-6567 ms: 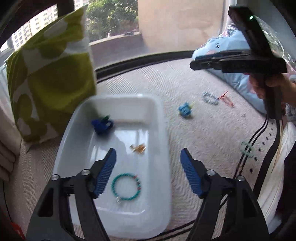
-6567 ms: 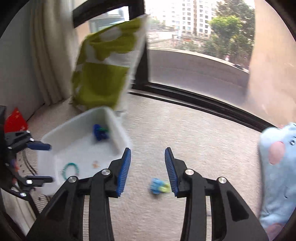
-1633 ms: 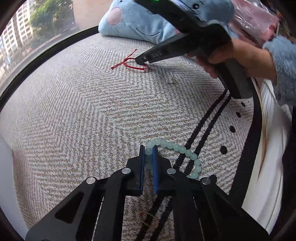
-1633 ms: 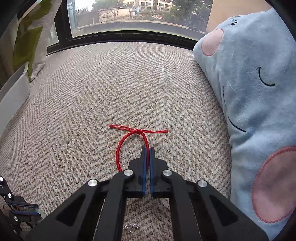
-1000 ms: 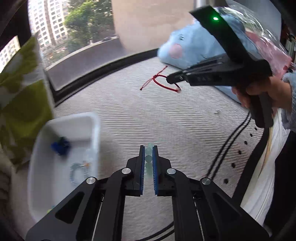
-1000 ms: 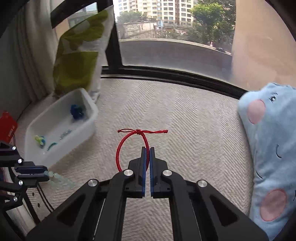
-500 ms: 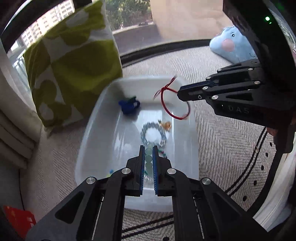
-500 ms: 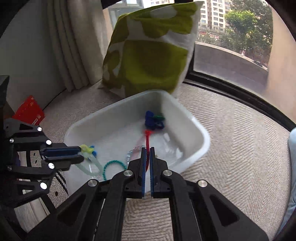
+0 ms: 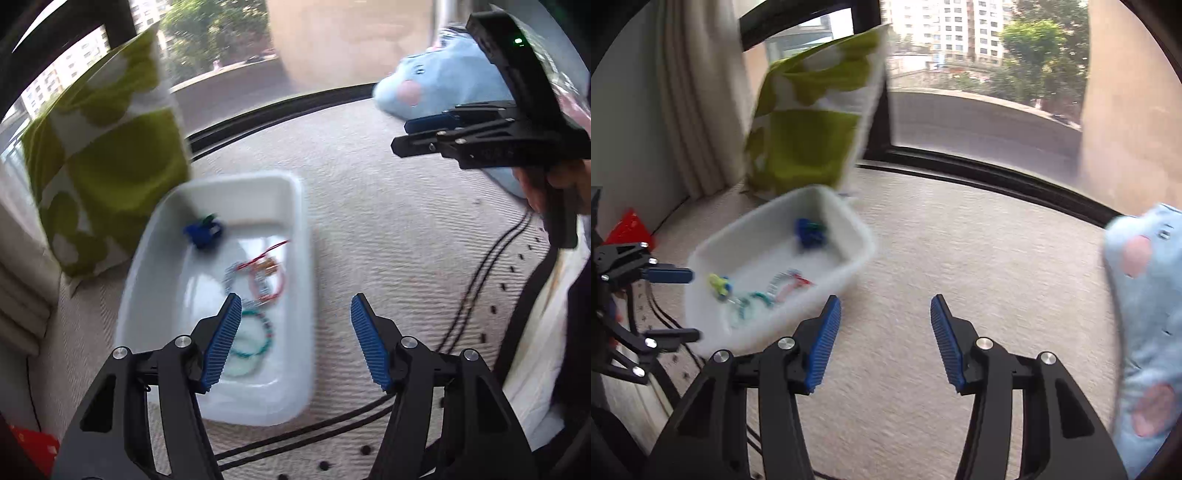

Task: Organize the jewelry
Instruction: 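Grasp the silver ring with the right tool while the left tool grasps a small silver earring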

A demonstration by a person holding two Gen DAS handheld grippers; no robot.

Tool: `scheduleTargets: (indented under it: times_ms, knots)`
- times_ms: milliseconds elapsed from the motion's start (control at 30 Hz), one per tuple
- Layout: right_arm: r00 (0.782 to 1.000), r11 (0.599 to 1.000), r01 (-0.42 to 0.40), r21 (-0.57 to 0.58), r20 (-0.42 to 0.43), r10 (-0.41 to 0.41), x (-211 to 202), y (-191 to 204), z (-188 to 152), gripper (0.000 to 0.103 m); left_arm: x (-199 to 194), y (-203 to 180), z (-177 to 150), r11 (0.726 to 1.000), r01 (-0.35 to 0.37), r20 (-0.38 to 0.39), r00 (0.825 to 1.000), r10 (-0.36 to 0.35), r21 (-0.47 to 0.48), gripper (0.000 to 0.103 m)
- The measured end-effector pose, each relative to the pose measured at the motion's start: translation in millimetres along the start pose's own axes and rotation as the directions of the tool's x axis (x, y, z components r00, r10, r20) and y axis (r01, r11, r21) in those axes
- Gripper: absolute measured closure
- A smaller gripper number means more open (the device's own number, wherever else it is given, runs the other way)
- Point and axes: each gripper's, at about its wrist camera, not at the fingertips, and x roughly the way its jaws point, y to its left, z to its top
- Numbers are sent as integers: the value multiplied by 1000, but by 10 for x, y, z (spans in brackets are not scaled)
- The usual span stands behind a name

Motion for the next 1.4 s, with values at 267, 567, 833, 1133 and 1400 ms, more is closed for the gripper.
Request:
scheduleTargets:
  times_ms: [267,567,833,1133,1400]
  knots:
    - [976,978,205,24,-79,-203,-496,-1066,-884,50,354,-1040,-32,987,139,-2,990,-139,77,37]
    - [952,962,263,70,-180,-247,-480,-1639,-1530,50,841,-1778,-240,958,178,-106,982,-158,223,37]
    - [936,963,263,60,-257,-240,-143,-1732,-1675,50,1112,-1911,-257,967,195,-134,976,-174,163,37]
    - [947,976,204,74,-267,-178,96,-1729,-1691,50,1203,-1888,-299,971,196,-136,975,-178,134,37]
    - [945,979,198,38,-272,-181,219,-1617,-1588,74,1150,-1826,-333,968,209,-127,973,-192,139,49]
